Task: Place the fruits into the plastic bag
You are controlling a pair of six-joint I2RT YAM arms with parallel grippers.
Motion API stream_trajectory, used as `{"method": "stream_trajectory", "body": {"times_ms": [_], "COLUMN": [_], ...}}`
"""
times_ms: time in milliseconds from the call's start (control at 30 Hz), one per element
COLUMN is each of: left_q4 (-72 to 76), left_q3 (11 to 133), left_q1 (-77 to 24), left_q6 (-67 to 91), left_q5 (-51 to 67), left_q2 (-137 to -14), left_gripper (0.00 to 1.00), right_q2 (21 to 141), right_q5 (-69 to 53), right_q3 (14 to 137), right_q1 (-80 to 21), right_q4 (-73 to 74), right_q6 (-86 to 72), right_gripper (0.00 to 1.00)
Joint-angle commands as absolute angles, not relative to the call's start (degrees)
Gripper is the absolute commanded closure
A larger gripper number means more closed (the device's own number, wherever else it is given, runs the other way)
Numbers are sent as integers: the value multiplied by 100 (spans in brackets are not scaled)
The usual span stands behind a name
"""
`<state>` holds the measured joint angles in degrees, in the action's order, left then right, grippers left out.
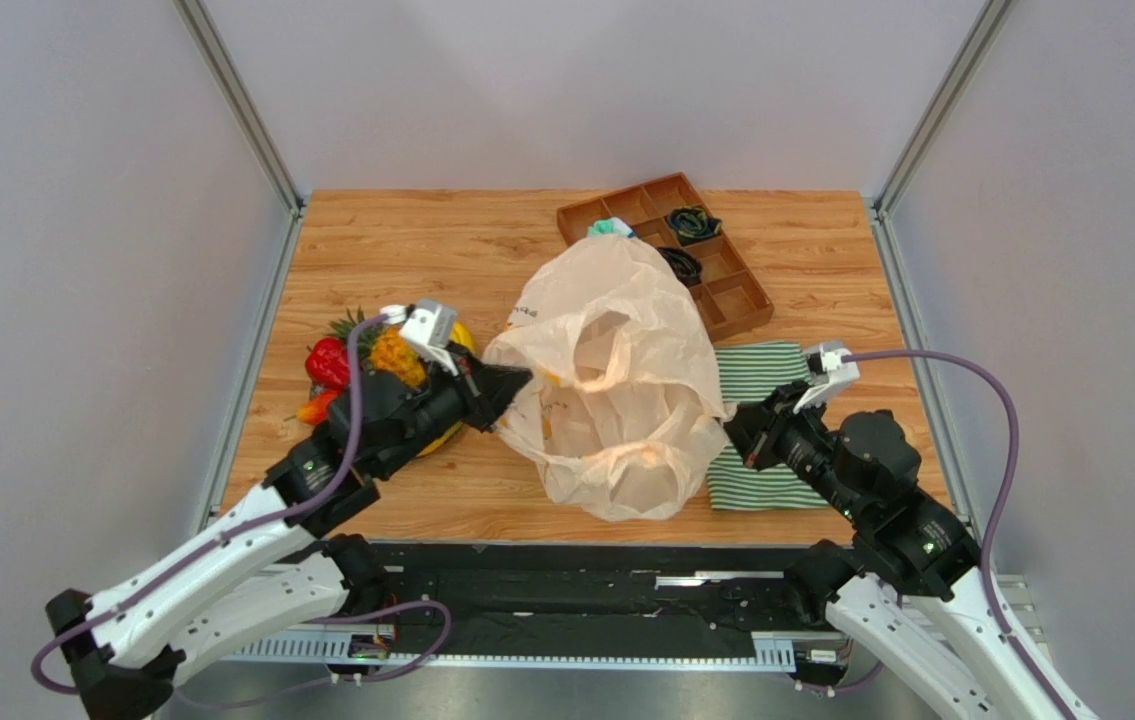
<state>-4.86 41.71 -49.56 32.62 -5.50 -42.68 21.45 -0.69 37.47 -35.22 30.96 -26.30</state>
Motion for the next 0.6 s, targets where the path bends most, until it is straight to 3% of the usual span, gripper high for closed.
{"method": "stream_trajectory", "body": {"times_ms": [0, 300, 367, 400, 433, 567], "left_q4": [-1686, -2005, -1785, -1723, -1575, -1336], "left_q3": [3991, 3612, 3612, 3647, 3726, 3981], "left_q1": [-4817, -4755, -4755, -4755, -4755, -4799], "left_q6": [2847, 2901, 2708, 2620, 2489, 2189], "left_q5": [-1371, -926, -529, -127, -1, 483], "left_q2": [-3771, -3419, -3638, -3734, -3927, -4236], "left_gripper": [100, 97, 78, 53, 44, 26], "right_q2": [2346, 2434, 2557, 2619, 2706, 3189], "right_q5": [957, 1135, 801, 669, 398, -156], "right_q3": [4043, 4034, 3929, 3877, 3850, 3709], "right_q1": [-3551, -3551, -3551, -3551, -3542, -3551], "right_q4": [3436, 3586, 3393, 3314, 3148, 2708], "right_q6": [-2417, -2452, -2461, -2496, -2531, -2698], "right_gripper": [100, 100, 100, 100, 100, 100]}}
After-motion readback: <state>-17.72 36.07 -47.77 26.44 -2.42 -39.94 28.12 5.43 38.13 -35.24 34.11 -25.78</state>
